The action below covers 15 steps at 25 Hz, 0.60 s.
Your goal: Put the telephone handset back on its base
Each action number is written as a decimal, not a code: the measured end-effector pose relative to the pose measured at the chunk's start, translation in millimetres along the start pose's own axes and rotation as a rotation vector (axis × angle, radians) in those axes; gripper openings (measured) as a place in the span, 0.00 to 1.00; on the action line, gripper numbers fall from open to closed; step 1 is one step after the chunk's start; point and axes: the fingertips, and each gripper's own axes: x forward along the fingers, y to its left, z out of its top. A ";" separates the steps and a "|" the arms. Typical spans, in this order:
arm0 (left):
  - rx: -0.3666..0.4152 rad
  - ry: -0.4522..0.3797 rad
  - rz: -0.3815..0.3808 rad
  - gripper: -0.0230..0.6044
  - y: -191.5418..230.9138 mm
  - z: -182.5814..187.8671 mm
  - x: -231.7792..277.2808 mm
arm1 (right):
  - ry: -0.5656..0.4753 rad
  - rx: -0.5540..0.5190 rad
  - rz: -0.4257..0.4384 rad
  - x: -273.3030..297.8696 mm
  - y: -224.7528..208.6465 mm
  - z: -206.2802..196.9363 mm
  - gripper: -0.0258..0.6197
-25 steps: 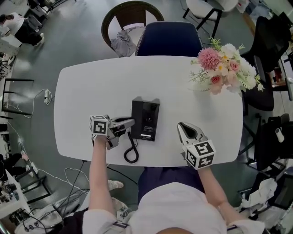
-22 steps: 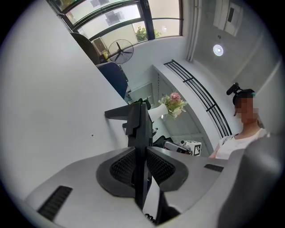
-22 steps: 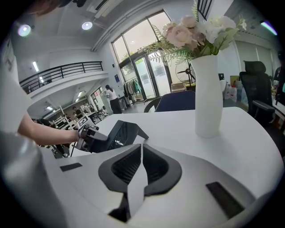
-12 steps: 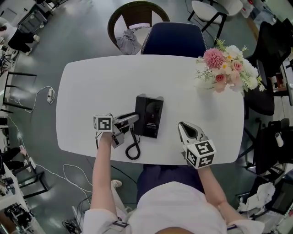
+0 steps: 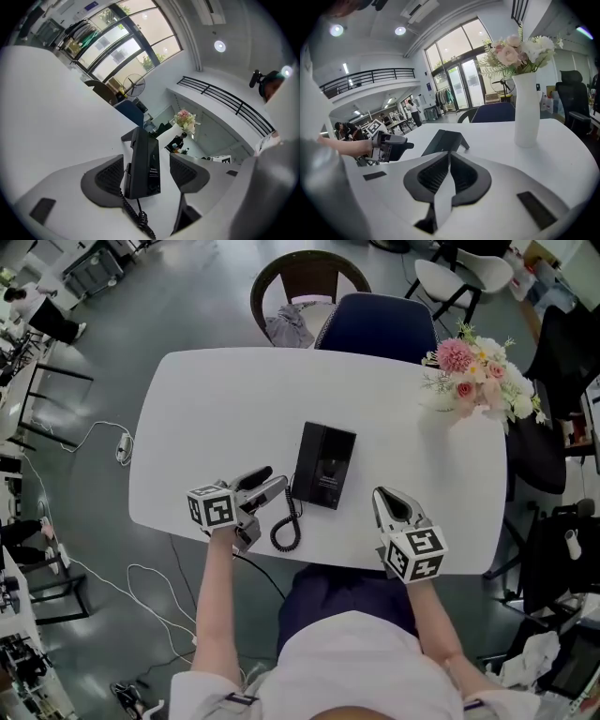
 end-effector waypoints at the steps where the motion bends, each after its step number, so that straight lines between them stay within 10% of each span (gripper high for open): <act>1: 0.026 -0.013 0.010 0.52 -7.0 -0.2 -5.4 | -0.010 -0.004 0.000 -1.2 2.5 1.4 0.10; 15: 0.372 -0.260 0.141 0.51 -119.1 -5.5 -60.1 | -0.141 -0.049 0.025 -30.1 38.0 14.7 0.10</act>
